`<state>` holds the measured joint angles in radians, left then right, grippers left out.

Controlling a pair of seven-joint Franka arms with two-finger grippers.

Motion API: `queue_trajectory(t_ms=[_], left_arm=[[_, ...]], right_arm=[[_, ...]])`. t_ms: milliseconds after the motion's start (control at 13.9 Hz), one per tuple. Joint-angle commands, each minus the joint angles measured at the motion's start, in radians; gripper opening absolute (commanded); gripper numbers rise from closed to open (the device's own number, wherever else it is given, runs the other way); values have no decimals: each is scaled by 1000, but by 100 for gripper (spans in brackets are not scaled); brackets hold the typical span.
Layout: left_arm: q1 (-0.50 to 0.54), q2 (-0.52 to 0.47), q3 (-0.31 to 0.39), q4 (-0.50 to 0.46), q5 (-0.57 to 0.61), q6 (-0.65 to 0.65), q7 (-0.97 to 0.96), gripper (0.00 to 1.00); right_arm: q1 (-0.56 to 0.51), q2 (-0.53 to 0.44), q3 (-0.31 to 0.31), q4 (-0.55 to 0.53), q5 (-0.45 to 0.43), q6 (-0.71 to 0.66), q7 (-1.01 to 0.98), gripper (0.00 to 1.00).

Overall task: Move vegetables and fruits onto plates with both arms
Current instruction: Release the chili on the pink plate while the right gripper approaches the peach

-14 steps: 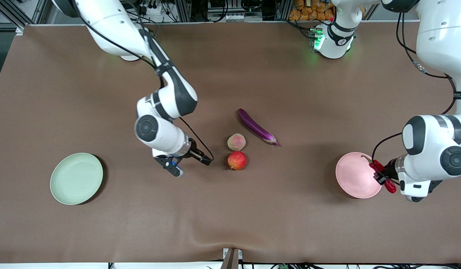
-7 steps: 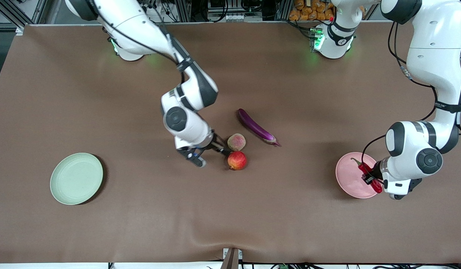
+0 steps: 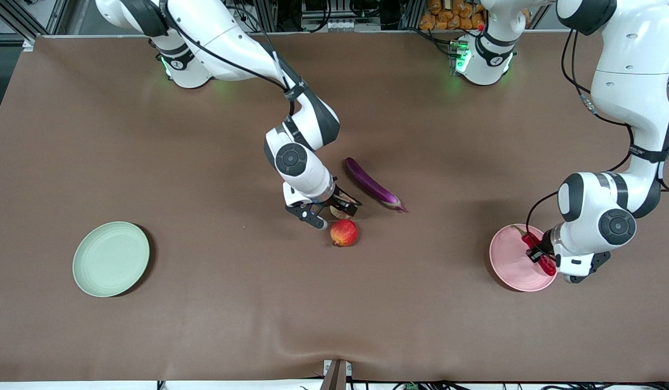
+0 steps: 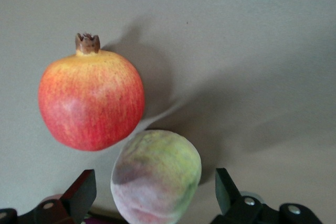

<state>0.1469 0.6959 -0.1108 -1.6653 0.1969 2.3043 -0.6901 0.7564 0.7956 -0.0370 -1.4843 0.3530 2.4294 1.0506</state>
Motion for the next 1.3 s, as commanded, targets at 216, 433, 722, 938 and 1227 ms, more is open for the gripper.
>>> queue_trajectory(t_ms=[216, 433, 722, 938, 1227], left_arm=[[2, -142, -15, -42, 10, -120, -3, 100], [3, -197, -76, -37, -19, -222, -34, 100], [-4, -222, -191, -33, -53, -281, -225, 100], [-33, -205, -279, -33, -56, -273, -400, 100], [-104, -174, -311, -33, -100, -235, -529, 100]], right_arm=[[38, 50, -14, 50, 0, 7, 25, 100], [43, 50, -14, 50, -17, 5, 19, 78], [34, 30, -17, 50, -19, -71, 14, 0], [11, -30, -18, 50, -15, -237, 12, 0], [-119, -150, -26, 41, -17, -525, -153, 0]])
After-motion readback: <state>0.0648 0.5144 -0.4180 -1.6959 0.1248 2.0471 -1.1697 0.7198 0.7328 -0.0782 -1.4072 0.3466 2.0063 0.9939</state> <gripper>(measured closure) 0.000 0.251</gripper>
